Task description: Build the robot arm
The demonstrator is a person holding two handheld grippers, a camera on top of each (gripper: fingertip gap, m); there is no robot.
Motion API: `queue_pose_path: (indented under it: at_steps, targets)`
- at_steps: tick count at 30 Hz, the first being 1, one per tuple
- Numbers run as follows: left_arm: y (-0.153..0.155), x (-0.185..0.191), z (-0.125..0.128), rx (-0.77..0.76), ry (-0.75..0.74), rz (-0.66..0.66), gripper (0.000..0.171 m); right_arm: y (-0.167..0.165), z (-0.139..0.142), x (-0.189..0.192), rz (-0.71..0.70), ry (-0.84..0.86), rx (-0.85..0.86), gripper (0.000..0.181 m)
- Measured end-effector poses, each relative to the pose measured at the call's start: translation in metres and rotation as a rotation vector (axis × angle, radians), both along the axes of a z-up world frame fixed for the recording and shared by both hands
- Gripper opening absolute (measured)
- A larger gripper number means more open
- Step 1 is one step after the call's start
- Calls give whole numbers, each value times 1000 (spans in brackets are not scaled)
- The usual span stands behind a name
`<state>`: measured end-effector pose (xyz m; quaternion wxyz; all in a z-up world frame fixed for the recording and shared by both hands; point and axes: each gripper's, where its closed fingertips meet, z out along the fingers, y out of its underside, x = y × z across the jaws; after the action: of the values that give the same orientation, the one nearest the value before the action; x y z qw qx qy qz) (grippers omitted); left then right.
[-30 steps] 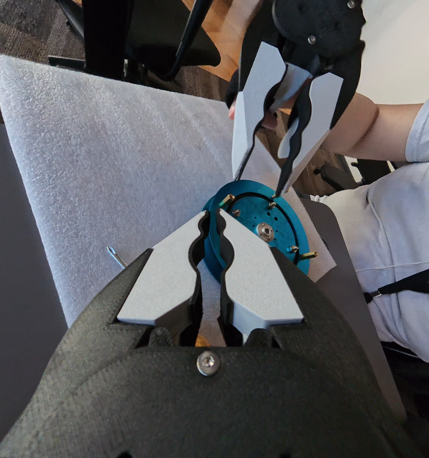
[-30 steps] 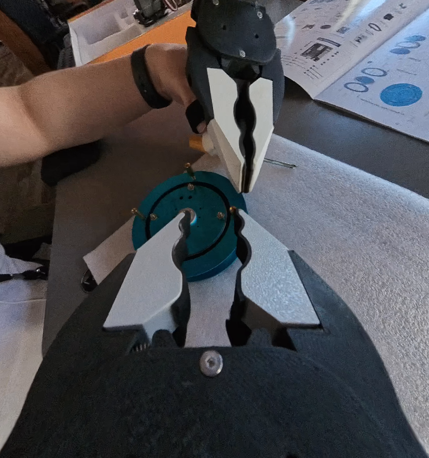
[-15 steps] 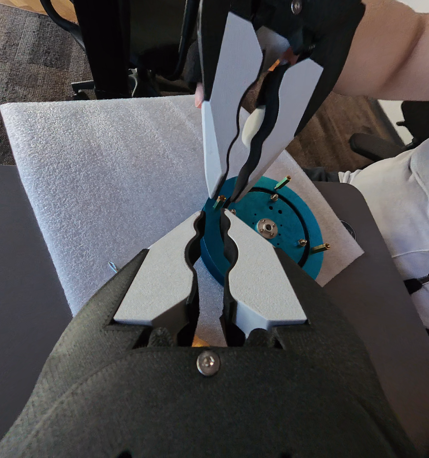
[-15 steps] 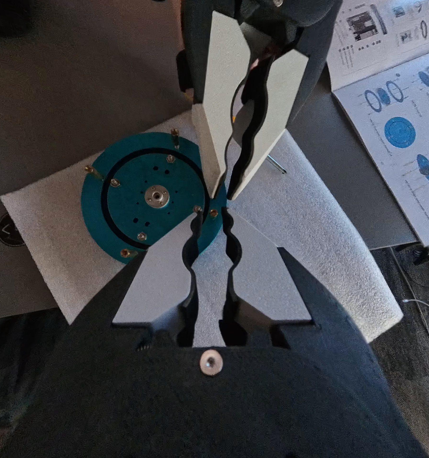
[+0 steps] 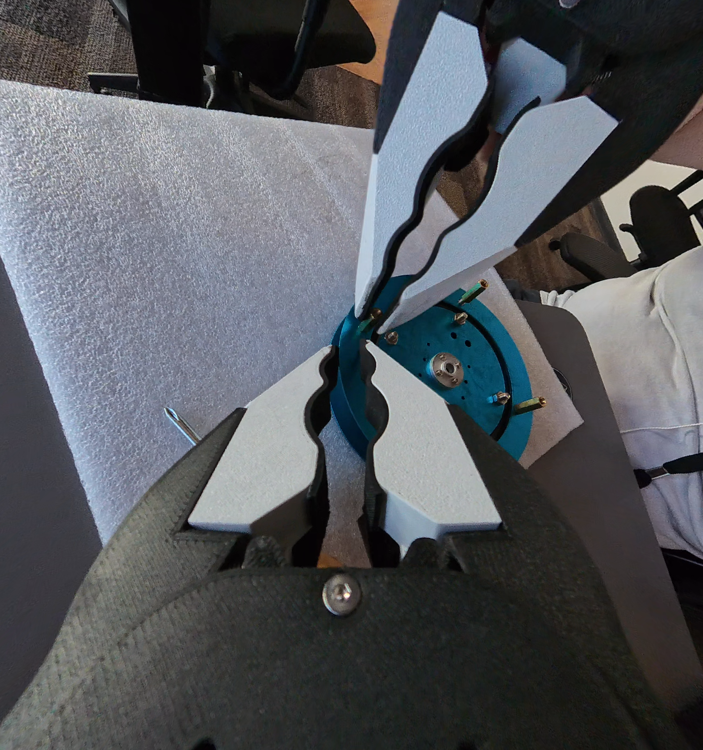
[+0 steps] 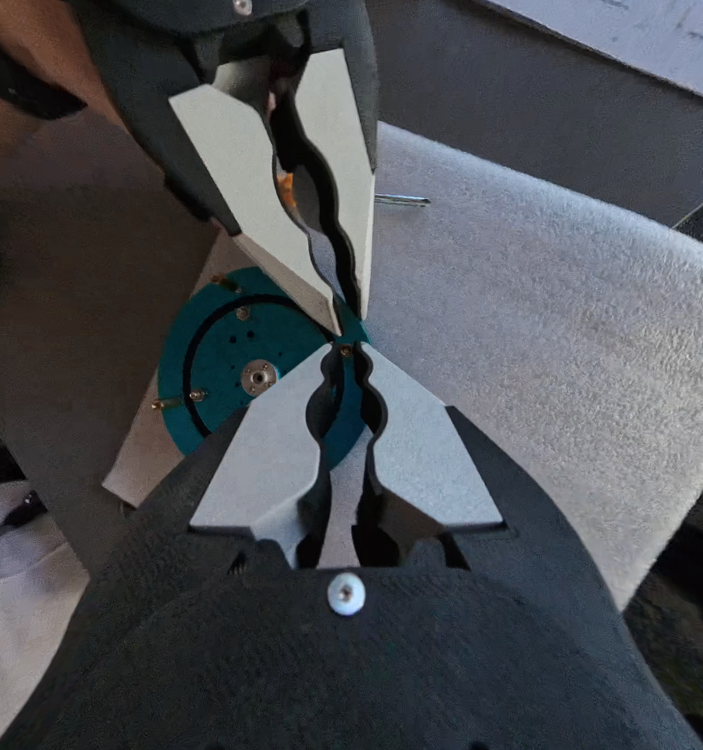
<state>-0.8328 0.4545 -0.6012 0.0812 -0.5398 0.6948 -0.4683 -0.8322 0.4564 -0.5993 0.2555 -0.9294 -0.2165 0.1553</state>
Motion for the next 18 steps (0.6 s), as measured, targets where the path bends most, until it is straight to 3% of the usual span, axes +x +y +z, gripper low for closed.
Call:
queue_pose_path:
  at_steps: [2, 3, 5, 7, 10, 15, 18]
  targets:
    - [0, 0, 1, -6, -4, -2, 8, -1, 0, 0, 35, -29, 6, 6]
    - [0, 0, 1, -5, -4, -2, 8, -2, 1, 1, 121, -76, 17, 7]
    - [0, 0, 1, -3, -5, -1, 8, 0, 7, 1, 317, -168, 83, 24]
    - [0, 0, 1, -1, -6, 0, 8, -5, 12, -4, 562, -245, 160, 24]
    - [0, 0, 1, 0, -6, -2, 8, 1, 11, 1, 717, -414, 235, 19]
    - [0, 0, 1, -5, -5, -2, 8, -4, 0, 0, 749, -434, 118, 6]
    - [0, 0, 1, -3, -7, -1, 8, -4, -1, 1, 622, -381, 34, 5]
